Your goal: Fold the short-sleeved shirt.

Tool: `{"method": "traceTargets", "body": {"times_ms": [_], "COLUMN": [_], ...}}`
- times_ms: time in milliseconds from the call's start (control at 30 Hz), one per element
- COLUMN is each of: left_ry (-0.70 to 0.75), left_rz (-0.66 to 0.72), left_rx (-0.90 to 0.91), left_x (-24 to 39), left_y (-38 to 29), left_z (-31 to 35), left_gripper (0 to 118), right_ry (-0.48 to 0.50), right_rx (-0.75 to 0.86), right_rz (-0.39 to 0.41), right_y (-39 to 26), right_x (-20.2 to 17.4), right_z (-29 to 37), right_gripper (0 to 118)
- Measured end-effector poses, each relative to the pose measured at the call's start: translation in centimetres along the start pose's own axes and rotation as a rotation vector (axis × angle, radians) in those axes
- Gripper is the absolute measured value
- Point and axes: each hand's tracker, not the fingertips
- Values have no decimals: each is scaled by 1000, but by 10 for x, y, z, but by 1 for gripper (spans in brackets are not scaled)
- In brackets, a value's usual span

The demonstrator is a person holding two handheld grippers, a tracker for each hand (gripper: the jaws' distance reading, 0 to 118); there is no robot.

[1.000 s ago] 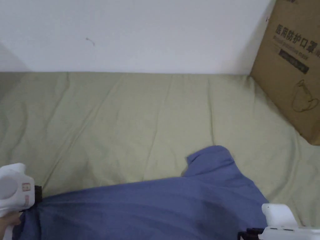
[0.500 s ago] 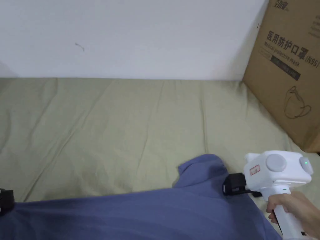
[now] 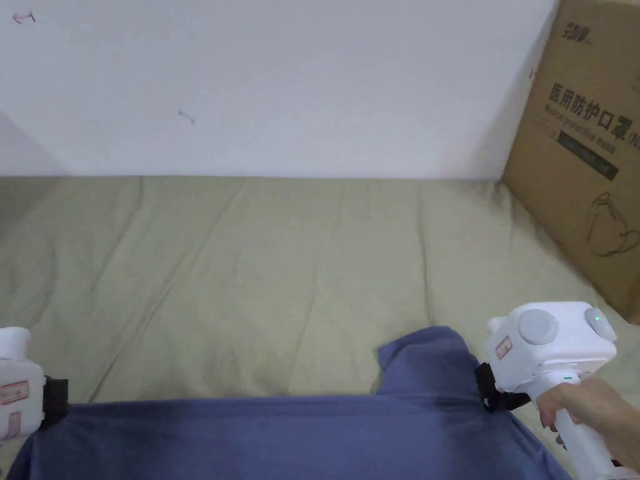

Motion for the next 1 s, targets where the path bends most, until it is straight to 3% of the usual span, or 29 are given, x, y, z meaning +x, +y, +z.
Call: {"method": "traceTargets", "body": {"times_ms": [33, 100, 233, 300, 433, 567, 800, 1000], "left_ry": [-3, -18, -20, -21, -21, -19, 34, 48], "left_rz": [0, 6, -11, -26, -51, -21, -72, -34], "left_rx": [1, 20, 78, 99, 168, 265, 370, 426], "left_x": [0, 0, 9, 14, 20, 23, 44, 44], "left_y": [5, 14, 43, 61, 101, 141, 218, 279], "left_z": [5, 18, 52, 73, 116, 159, 210, 233], "left_gripper": [3, 3, 3, 3, 3, 3, 3, 3], "right_ry": [31, 79, 78, 132, 85, 111, 64, 75], "right_rx": [29, 78, 154, 205, 308, 387, 494, 574], "right_rz": [-69, -111, -69, -86, -71, -119, -96, -151], "right_y": [2, 5, 15, 19, 33, 49, 103, 145], "right_x": [5, 11, 18, 22, 23, 23, 3, 1], "right_z": [12, 39, 107, 145, 218, 286, 381, 448], "right_gripper": [2, 2, 2, 2, 2, 2, 2, 2]}}
